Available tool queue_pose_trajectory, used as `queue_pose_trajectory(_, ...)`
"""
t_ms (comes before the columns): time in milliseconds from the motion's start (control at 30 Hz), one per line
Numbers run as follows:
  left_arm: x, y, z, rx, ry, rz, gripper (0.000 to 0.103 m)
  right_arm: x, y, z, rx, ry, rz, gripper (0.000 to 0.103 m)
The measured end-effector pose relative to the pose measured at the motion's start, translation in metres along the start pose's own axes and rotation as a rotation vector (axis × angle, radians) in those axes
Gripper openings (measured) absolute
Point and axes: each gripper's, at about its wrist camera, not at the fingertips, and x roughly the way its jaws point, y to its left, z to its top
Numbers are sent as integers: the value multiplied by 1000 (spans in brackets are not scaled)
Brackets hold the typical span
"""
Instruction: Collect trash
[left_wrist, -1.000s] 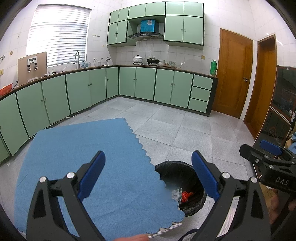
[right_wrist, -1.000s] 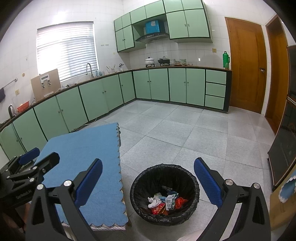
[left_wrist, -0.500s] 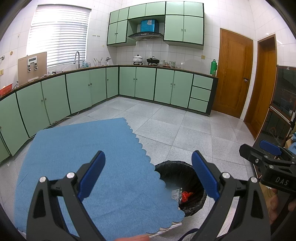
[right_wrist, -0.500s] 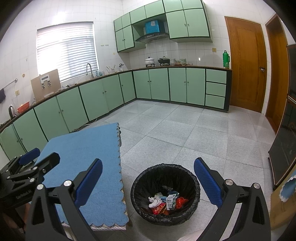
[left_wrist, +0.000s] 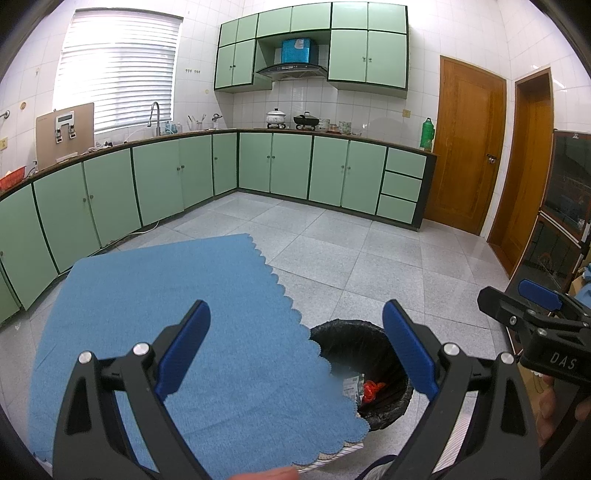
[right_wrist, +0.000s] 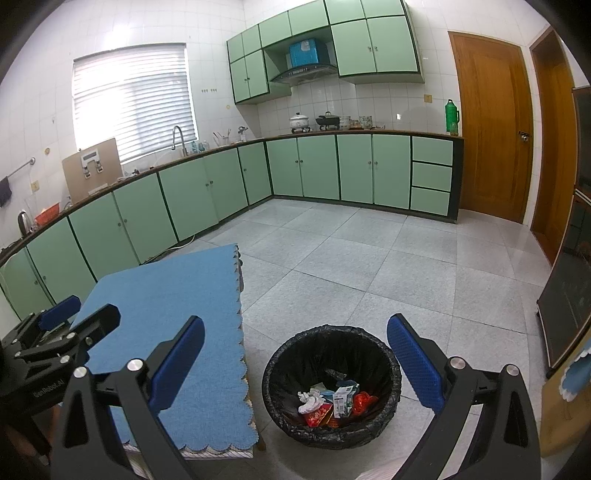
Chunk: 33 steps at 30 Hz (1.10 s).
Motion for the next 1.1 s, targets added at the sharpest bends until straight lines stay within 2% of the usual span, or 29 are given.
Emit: queue_pose_trajectory(1100, 0, -2, -1, -2, 1, 3, 91, 1, 2, -2, -5, 0, 2, 97)
